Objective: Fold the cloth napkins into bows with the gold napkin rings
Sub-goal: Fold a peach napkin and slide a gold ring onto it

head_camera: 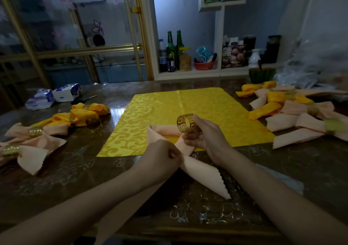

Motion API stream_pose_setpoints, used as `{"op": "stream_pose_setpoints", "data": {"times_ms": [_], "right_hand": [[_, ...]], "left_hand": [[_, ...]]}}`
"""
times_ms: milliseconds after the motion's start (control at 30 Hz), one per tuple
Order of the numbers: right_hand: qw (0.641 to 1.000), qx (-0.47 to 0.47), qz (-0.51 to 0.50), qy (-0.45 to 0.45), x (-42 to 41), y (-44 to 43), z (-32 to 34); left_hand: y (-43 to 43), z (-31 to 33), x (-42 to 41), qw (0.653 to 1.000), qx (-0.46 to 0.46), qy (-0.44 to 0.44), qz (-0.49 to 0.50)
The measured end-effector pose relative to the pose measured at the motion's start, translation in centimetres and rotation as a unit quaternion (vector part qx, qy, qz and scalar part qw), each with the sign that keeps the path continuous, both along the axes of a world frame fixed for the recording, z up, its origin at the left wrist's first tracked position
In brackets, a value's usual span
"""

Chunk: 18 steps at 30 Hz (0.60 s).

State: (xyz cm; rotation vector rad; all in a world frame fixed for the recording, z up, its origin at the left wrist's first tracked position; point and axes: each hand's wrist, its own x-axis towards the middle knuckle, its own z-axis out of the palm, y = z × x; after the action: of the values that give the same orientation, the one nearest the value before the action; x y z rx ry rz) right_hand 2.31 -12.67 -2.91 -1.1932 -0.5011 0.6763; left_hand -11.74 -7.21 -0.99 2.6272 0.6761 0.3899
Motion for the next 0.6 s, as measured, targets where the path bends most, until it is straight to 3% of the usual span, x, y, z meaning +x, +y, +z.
{"op": "stream_pose_setpoints", "data": {"times_ms": [233,367,433,500,600], "right_hand": [[0.998,-0.032,0.054,-0.032,0.2,-0.1,-0.1],[0.995,-0.043,0.068,-0.052,0.3,-0.4,0.0],[0.996,-0.036,0.072,-0.033,0.4,-0.7,0.2],[0.997,-0.037,0.067,-0.018,0.5,-1.3,1.0],[0.989,-0.075,0.062,-0.11,0.5,-3.4,2.7]], "left_hand": [[0.4,0.3,-1.3,0.987,0.059,0.117,-0.09],[0.3,0.1,-0.9,0.951,0.267,0.122,-0.097],[0.6,-0.1,-0.3,0.951,0.247,0.115,-0.149],[1.0,-0.6,0.1,0.962,0.171,0.123,-0.173],[1.4,-1.0,0.4,0.968,0.137,0.126,-0.171]]}}
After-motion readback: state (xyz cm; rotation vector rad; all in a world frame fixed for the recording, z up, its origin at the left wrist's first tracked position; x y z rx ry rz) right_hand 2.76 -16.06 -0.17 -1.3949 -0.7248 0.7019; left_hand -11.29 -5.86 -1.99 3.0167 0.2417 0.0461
